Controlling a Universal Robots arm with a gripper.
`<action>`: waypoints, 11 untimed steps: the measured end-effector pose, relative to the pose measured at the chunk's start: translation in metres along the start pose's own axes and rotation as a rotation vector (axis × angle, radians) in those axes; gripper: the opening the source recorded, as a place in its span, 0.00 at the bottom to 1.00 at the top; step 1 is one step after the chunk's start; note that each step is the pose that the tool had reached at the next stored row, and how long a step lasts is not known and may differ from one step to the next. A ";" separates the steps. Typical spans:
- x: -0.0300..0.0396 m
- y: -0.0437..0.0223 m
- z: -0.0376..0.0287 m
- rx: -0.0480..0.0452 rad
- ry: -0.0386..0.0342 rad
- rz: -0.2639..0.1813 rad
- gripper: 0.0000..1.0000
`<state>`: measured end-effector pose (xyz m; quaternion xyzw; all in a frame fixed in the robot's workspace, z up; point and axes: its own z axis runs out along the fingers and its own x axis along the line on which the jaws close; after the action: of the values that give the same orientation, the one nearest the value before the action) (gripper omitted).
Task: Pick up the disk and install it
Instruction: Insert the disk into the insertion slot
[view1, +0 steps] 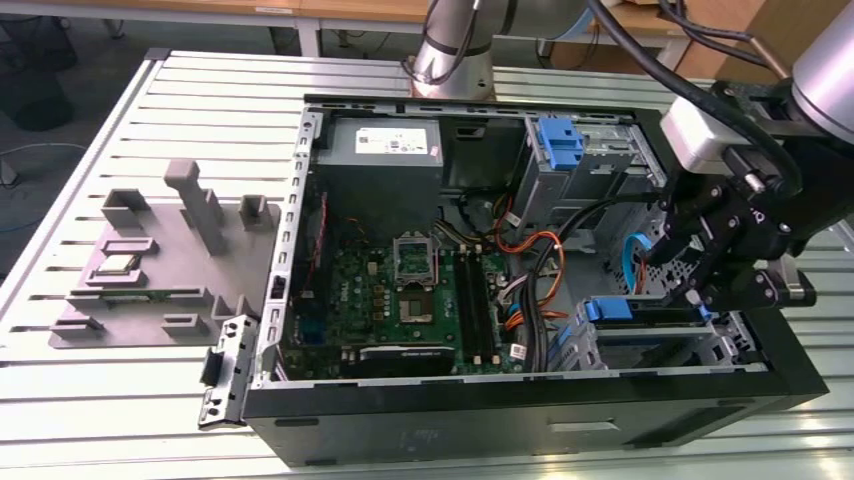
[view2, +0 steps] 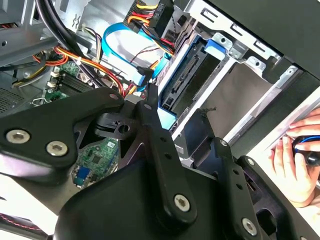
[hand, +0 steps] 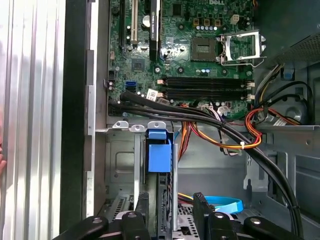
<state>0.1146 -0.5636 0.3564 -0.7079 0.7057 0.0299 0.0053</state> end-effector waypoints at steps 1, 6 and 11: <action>0.0000 0.0000 0.0000 0.0000 0.0002 0.000 0.48; -0.0003 -0.0001 0.0004 0.0000 0.0000 0.000 0.48; -0.0006 0.0000 -0.0040 0.0000 -0.0001 0.000 0.48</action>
<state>0.1147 -0.5632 0.3604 -0.7079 0.7057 0.0299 0.0053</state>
